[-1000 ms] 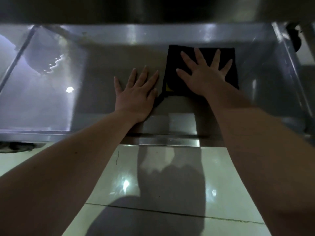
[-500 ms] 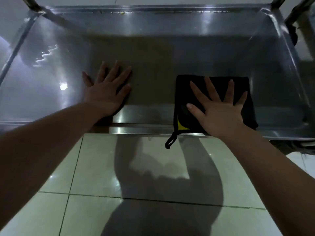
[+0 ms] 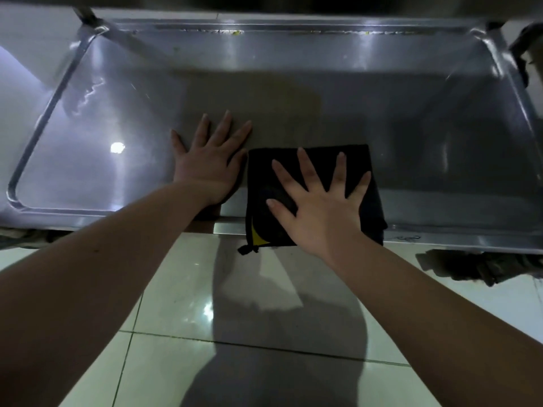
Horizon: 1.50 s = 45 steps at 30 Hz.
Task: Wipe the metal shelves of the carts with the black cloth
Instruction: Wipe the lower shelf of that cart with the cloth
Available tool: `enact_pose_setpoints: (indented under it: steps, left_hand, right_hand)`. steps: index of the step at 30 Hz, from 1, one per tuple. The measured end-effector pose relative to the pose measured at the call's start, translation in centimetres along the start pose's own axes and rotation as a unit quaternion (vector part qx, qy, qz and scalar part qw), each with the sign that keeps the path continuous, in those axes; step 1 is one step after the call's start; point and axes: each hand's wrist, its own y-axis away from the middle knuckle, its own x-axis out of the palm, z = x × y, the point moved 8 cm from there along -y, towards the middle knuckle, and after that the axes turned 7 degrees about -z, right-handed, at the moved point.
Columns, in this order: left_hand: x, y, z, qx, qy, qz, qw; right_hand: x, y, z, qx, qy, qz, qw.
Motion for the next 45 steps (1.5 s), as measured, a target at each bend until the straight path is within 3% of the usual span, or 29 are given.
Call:
enact_pose_setpoints:
  steps: [9, 14, 18, 26, 36, 41, 45]
  left_hand:
    - [0.5, -0.2, 0.0, 0.003, -0.011, 0.012, 1.000]
    - [0.2, -0.1, 0.0, 0.007, 0.003, 0.011, 1.000]
    - [0.1, -0.1, 0.5, 0.004, 0.008, -0.003, 1.000]
    - [0.3, -0.3, 0.4, 0.004, 0.013, -0.022, 1.000]
    - [0.4, -0.2, 0.3, 0.008, 0.022, -0.004, 1.000]
    - [0.3, -0.2, 0.6, 0.006, 0.045, -0.004, 0.999]
    - [0.0, -0.3, 0.5, 0.010, 0.064, -0.012, 0.998]
  right_hand:
    - [-2.4, -10.4, -1.6, -0.013, 0.002, -0.035, 0.999]
    - [-4.4, -16.4, -2.4, 0.038, -0.047, 0.029, 0.998]
    - [-3.7, -13.4, -1.5, 0.020, -0.033, 0.023, 0.999]
    - [0.2, 1.6, -0.6, -0.014, 0.021, 0.016, 1.000]
    - [-3.2, -13.3, -3.0, 0.095, -0.032, -0.012, 0.995]
    - [-2.7, -9.0, -1.1, 0.063, -0.032, -0.040, 0.997]
    - [-0.3, -2.9, 3.2, 0.047, -0.006, 0.009, 0.999]
